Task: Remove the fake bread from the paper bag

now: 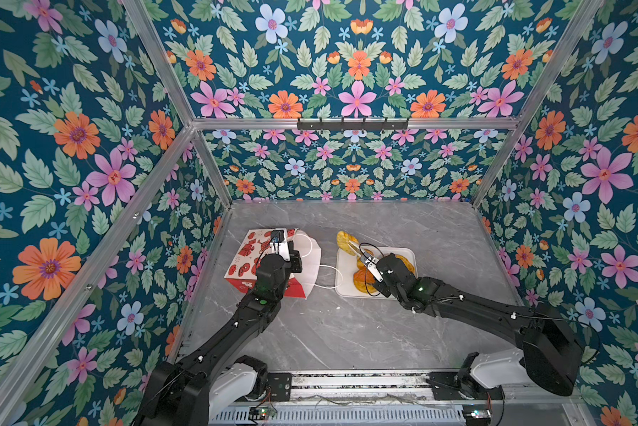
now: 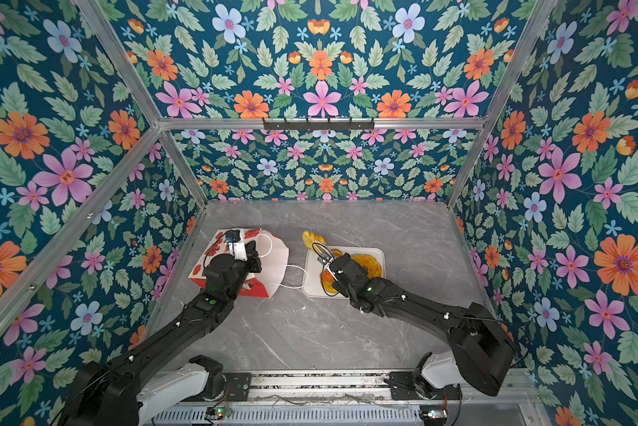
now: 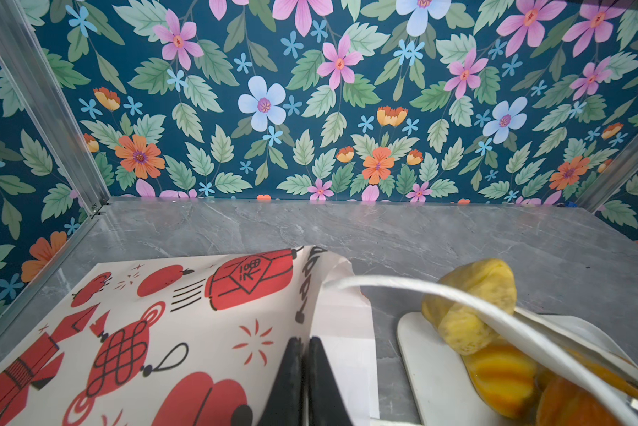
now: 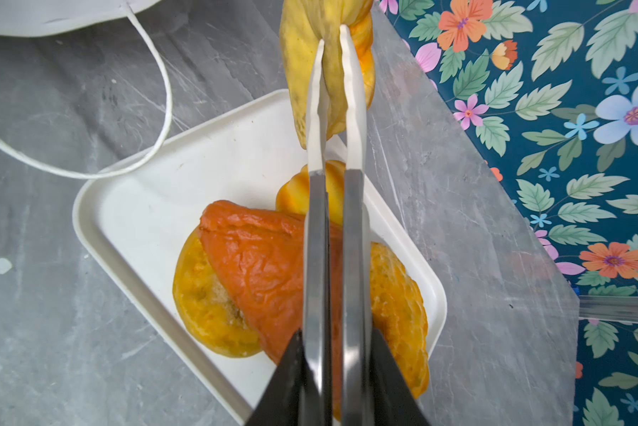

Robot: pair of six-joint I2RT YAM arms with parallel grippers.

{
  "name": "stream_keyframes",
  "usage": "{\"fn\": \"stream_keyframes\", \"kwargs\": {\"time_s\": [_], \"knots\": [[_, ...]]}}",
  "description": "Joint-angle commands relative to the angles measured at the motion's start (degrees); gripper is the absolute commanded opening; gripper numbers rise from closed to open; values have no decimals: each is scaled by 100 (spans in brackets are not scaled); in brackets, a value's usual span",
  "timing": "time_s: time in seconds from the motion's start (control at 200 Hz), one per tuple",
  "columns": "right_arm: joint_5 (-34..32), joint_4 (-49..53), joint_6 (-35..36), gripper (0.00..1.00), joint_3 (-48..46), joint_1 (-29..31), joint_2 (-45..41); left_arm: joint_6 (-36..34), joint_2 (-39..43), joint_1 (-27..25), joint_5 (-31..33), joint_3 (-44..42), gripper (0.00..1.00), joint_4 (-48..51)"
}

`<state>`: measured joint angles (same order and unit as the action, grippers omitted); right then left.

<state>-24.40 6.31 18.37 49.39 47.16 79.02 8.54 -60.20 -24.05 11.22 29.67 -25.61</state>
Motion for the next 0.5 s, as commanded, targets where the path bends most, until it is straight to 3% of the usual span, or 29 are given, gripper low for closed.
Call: {"fn": "stream_keyframes", "kwargs": {"time_s": [0.0, 0.1, 0.3, 0.495], "knots": [[-14, -134, 53, 24, 71, 144, -213, -33, 30, 12, 7, 28, 9, 42], [268, 55, 149, 24, 161, 472, -467, -10, -23, 17, -187, 94, 9, 129], [108, 361, 127, 24, 243, 1208, -550, 5, -222, 17, -1049, 258, 10, 378], [129, -160, -152, 24, -197, 1426, -411, 126, -206, 22, -1703, 156, 10, 407]]}}
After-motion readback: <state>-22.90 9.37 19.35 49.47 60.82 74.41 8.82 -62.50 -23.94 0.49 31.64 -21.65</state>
